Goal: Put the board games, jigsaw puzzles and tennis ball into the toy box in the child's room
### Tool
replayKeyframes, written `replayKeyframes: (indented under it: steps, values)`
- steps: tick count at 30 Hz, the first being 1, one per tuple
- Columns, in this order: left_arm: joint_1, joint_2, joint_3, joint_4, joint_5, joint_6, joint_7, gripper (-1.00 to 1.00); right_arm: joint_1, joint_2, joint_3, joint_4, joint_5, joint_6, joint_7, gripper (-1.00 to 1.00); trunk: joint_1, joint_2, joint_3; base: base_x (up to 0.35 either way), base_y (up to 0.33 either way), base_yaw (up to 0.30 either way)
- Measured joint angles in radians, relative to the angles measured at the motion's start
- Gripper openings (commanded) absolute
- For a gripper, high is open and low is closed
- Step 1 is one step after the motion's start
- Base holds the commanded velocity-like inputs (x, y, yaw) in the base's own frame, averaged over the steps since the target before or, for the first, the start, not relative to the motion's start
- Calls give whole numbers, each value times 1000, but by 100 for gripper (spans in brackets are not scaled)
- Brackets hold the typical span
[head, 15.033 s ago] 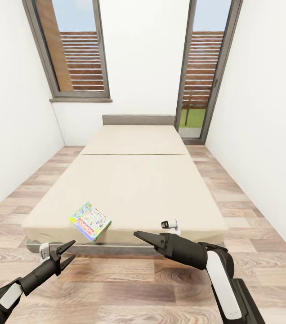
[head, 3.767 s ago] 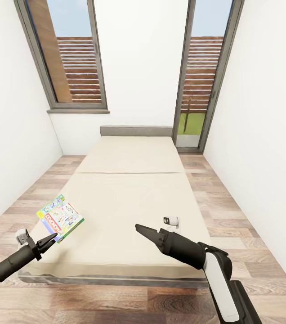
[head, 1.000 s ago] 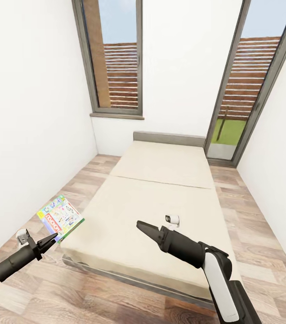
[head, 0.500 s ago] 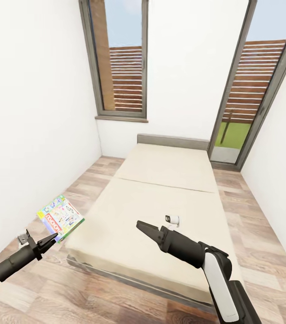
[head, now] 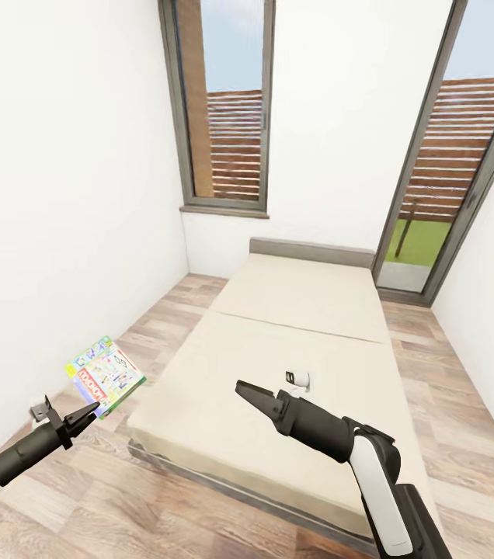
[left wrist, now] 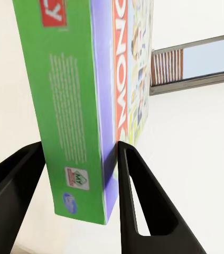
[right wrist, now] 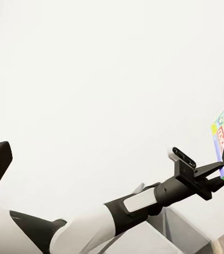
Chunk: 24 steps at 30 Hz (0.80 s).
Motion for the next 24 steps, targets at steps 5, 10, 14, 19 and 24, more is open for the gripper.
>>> replayKeyframes:
  steps: [5, 10, 14, 19, 24]
  values:
    - [0, 1, 0, 0, 0, -1, 0, -100, 0, 0, 0, 0, 0, 0, 0, 100, 0, 0, 8, 0, 0, 128]
    - [0, 1, 0, 0, 0, -1, 0, -100, 0, 0, 0, 0, 0, 0, 0, 100, 0, 0, 15, 0, 0, 128]
    - [0, 1, 0, 0, 0, -1, 0, -100, 0, 0, 0, 0, 0, 0, 0, 100, 0, 0, 21, 0, 0, 128]
    - [0, 0, 0, 0, 0, -1, 0, -100, 0, 0, 0, 0, 0, 0, 0, 100, 0, 0, 29, 0, 0, 128]
    - [0, 0, 0, 0, 0, -1, 0, -100, 0, 0, 0, 0, 0, 0, 0, 100, -15, 28, 49, 0, 0, 128]
